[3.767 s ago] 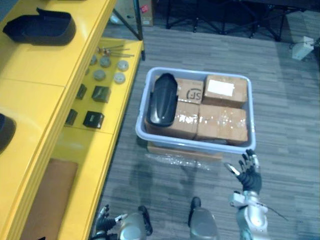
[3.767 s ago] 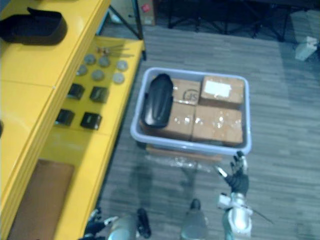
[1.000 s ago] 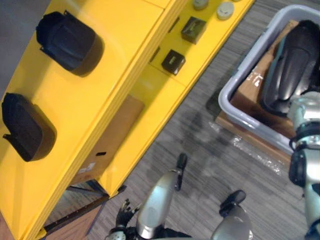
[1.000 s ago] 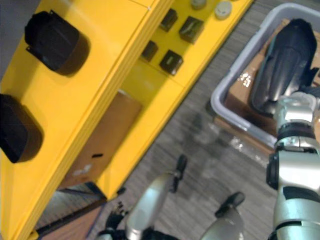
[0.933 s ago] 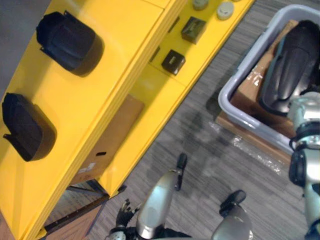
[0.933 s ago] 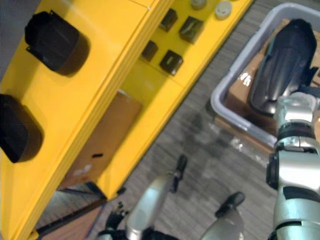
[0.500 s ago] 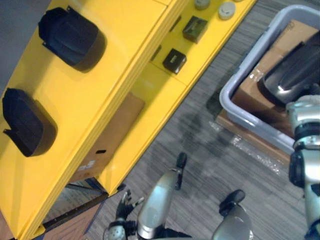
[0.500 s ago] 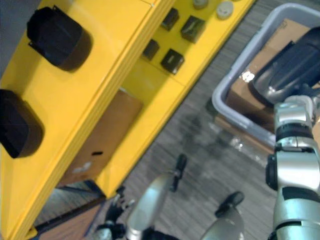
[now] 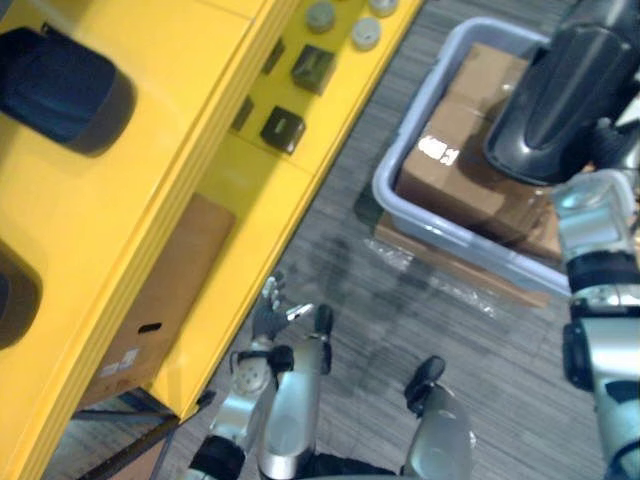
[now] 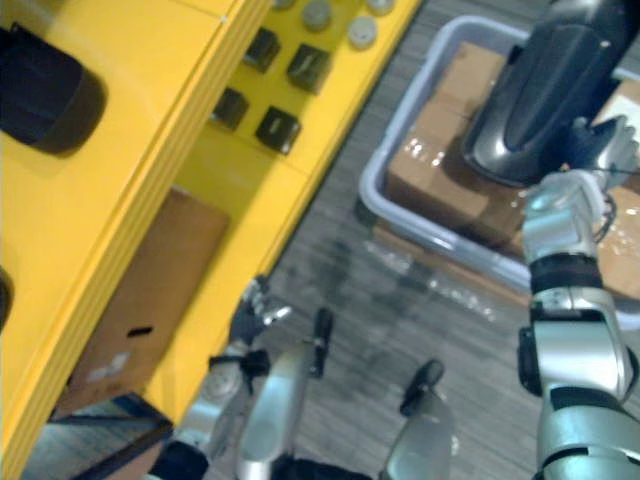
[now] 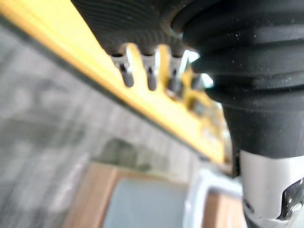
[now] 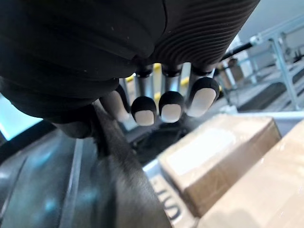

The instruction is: Walk over and take plastic housings, then place them on the shelf

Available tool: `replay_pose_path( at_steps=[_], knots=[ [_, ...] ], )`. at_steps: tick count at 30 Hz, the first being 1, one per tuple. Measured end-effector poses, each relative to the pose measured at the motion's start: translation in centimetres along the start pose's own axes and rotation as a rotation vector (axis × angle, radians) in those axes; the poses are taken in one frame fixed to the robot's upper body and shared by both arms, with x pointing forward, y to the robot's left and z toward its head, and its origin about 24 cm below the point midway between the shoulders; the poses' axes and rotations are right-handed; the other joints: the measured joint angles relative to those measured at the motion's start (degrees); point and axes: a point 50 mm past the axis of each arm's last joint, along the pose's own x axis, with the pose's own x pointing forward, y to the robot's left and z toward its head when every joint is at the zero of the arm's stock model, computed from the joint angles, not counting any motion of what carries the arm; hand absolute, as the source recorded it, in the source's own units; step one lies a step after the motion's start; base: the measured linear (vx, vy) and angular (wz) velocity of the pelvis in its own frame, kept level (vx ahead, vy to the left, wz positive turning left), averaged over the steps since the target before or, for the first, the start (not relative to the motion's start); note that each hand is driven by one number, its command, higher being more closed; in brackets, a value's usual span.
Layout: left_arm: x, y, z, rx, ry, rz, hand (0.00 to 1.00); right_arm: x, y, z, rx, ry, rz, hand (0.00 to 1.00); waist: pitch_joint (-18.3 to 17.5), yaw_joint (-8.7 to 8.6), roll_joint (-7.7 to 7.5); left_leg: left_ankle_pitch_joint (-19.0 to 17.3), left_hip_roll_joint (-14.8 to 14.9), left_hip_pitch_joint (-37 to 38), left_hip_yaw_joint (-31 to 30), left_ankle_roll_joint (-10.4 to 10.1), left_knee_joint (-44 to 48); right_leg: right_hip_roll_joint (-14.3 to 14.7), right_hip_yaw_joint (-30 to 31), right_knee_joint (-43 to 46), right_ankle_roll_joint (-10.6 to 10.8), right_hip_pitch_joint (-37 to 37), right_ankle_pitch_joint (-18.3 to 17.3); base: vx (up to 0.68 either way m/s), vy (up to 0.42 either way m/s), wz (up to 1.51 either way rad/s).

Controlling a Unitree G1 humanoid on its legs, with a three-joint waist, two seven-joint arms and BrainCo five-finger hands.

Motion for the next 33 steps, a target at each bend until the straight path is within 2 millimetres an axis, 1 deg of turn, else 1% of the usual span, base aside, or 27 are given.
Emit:
replay_pose_path(
  at_steps=[1, 2, 3, 4, 6, 7, 8, 9, 10, 11, 12, 13, 16, 18, 19, 21, 24, 26, 30, 33],
  knots=[
    [0.5, 0.1, 0.4, 0.023, -0.019, 0.005, 0.00, -0.2, 0.3, 0.4, 0.003, -0.016, 0.004, 1.00, -0.04, -0.22, -0.69, 0.40, 0.23, 0.55, 0.23, -0.18, -0.86, 0.29, 0.22, -0.21, -0.22, 0.03, 0.16, -0.01, -0.072, -0.19],
    [1.3, 0.4, 1.4, 0.035, -0.054, 0.021, 0.00, -0.6, 0.4, 1.1, 0.011, -0.057, 0.000, 1.00, -0.08, -0.79, -1.84, 1.24, 0.30, 1.86, 0.46, -0.54, -2.51, 0.56, 0.31, -0.60, -0.34, 0.53, 0.25, 0.01, -0.072, -0.06],
    [2.1, 0.4, 2.4, 0.035, -0.087, 0.027, 0.00, -0.9, 0.2, 1.7, 0.008, -0.105, -0.018, 1.00, -0.05, -1.77, -2.29, 1.94, 0.44, 3.68, 0.40, -0.75, -4.17, 0.73, 0.13, -1.30, -0.36, 2.00, 0.31, 0.02, -0.069, -0.02],
    [2.4, 0.4, 2.8, 0.035, -0.103, 0.026, 0.00, -1.0, 0.0, 1.9, 0.009, -0.131, -0.030, 1.00, -0.17, -1.86, -2.53, 2.25, 0.43, 4.75, 0.65, -0.78, -5.12, 0.71, 0.22, -1.50, -0.36, 2.61, 0.32, 0.02, -0.062, -0.01],
    [3.4, 1.0, 4.7, 0.011, -0.165, 0.038, 0.00, -1.8, -0.8, 3.5, 0.024, -0.266, -0.087, 1.00, -0.55, -2.85, -3.17, 3.53, 0.38, 9.20, 1.89, -1.10, -8.94, 1.06, 0.50, -3.62, -0.28, 5.60, 0.86, 0.03, -0.048, -0.14],
    [3.7, 1.3, 5.2, -0.005, -0.182, 0.048, 0.00, -2.1, -0.9, 4.0, 0.030, -0.305, -0.099, 1.00, -0.92, -3.18, -3.46, 3.84, 0.30, 9.82, 2.01, -1.18, -9.75, 1.18, 0.50, -4.19, -0.27, 6.05, 0.96, 0.04, -0.039, -0.14],
    [4.1, 1.7, 6.0, -0.007, -0.218, 0.055, 0.00, -2.7, -1.0, 4.8, 0.045, -0.368, -0.118, 1.00, -2.13, -3.80, -4.29, 4.55, 0.26, 10.48, 2.33, -1.24, -11.30, 1.41, 0.58, -4.86, -0.40, 6.11, 1.18, 0.03, -0.022, -0.05],
    [4.4, 1.9, 6.5, -0.014, -0.230, 0.056, 0.00, -3.0, -0.9, 4.9, 0.049, -0.391, -0.124, 1.00, -2.81, -4.29, -4.67, 4.85, 0.27, 10.55, 2.31, -1.35, -11.86, 1.62, 0.58, -5.29, -0.46, 6.12, 1.39, 0.05, -0.034, -0.09],
    [4.9, 1.9, 7.4, -0.031, -0.253, 0.047, 0.00, -3.5, -0.6, 5.3, 0.063, -0.429, -0.124, 1.00, -3.58, -4.86, -5.49, 5.42, 0.45, 11.77, 2.61, -1.52, -13.38, 2.08, 0.65, -6.35, -0.50, 6.85, 2.06, 0.05, -0.023, -0.08],
    [5.3, 1.7, 8.2, -0.060, -0.265, 0.034, 0.00, -4.0, -0.2, 5.3, 0.066, -0.452, -0.125, 1.00, -4.06, -5.11, -6.18, 5.95, 0.36, 13.30, 3.01, -1.54, -14.87, 2.25, 0.67, -7.56, -0.35, 8.11, 2.32, 0.05, -0.021, -0.14],
    [5.6, 1.5, 8.7, -0.078, -0.273, 0.023, 0.00, -4.4, 0.1, 5.3, 0.065, -0.467, -0.117, 1.00, -4.82, -5.18, -6.52, 6.28, 0.24, 14.40, 3.42, -1.52, -16.04, 2.27, 0.73, -8.17, -0.24, 8.70, 2.50, 0.05, -0.007, -0.08],
    [6.0, 0.6, 9.3, -0.105, -0.260, -0.029, 0.00, -5.5, 1.0, 4.8, 0.052, -0.505, -0.087, 1.00, -7.98, -5.82, -6.75, 7.12, -0.04, 15.56, 3.62, -1.53, -18.53, 2.39, 0.68, -9.92, 0.03, 9.49, 3.10, 0.06, 0.000, -0.04],
    [6.2, 0.3, 9.5, -0.134, -0.243, -0.055, 0.00, -6.8, 1.8, 4.6, 0.038, -0.563, -0.061, 1.00, -10.74, -6.49, -6.80, 7.96, -0.25, 18.00, 4.13, -1.50, -21.38, 2.54, 0.63, -12.22, 0.26, 11.39, 3.84, 0.08, -0.001, -0.04],
    [6.4, -0.1, 9.5, -0.190, -0.212, -0.078, 0.00, -7.7, 2.3, 4.6, 0.016, -0.625, -0.040, 1.00, -13.41, -6.78, -6.71, 8.34, -0.70, 20.05, 5.07, -1.42, -23.47, 2.62, 0.80, -14.21, 0.62, 12.84, 4.59, 0.07, 0.006, -0.12],
    [6.4, -0.2, 9.6, -0.208, -0.207, -0.084, 0.00, -7.8, 2.2, 4.7, 0.016, -0.637, -0.044, 1.00, -13.71, -6.85, -6.68, 8.37, -0.78, 20.65, 5.15, -1.42, -23.87, 2.60, 0.80, -14.65, 0.71, 13.52, 4.69, 0.05, 0.007, -0.06],
    [6.6, -0.9, 9.6, -0.284, -0.168, -0.125, 0.00, -8.3, 2.0, 5.1, 0.027, -0.681, -0.057, 1.00, -15.62, -7.11, -6.74, 8.36, -1.00, 21.03, 5.24, -1.42, -23.92, 2.43, 0.73, -15.32, 0.87, 14.17, 4.91, 0.02, 0.005, 0.00],
    [6.6, -1.4, 9.4, -0.347, -0.130, -0.166, 0.00, -8.9, 2.1, 5.5, 0.026, -0.724, -0.066, 1.00, -16.24, -7.24, -6.72, 8.36, -0.98, 22.54, 5.20, -1.42, -23.92, 2.50, 0.58, -15.75, 0.86, 16.02, 4.93, 0.00, -0.001, 0.04],
    [6.6, -1.5, 9.3, -0.377, -0.111, -0.187, 0.00, -9.3, 2.5, 5.4, 0.023, -0.732, -0.051, 1.00, -17.61, -7.26, -6.61, 8.37, -0.93, 22.39, 5.20, -1.42, -23.92, 2.64, 0.52, -16.07, 0.78, 15.98, 5.09, -0.04, -0.001, -0.01],
    [6.6, -1.7, 9.2, -0.371, -0.093, -0.220, 0.00, -10.4, 3.4, 4.7, 0.022, -0.740, -0.005, 1.00, -19.73, -7.23, -6.60, 8.59, -0.90, 22.38, 5.18, -1.41, -23.96, 3.00, 0.51, -17.07, 0.59, 16.33, 5.92, -0.05, 0.009, -0.01],
    [6.6, -1.9, 9.0, -0.401, -0.070, -0.247, 0.00, -10.6, 3.5, 4.7, 0.025, -0.741, 0.003, 1.00, -20.00, -7.26, -6.45, 9.06, -0.90, 22.57, 4.98, -1.25, -24.05, 3.29, 0.33, -17.95, 0.60, 17.03, 6.47, -0.09, 0.005, 0.03]
  ],
)
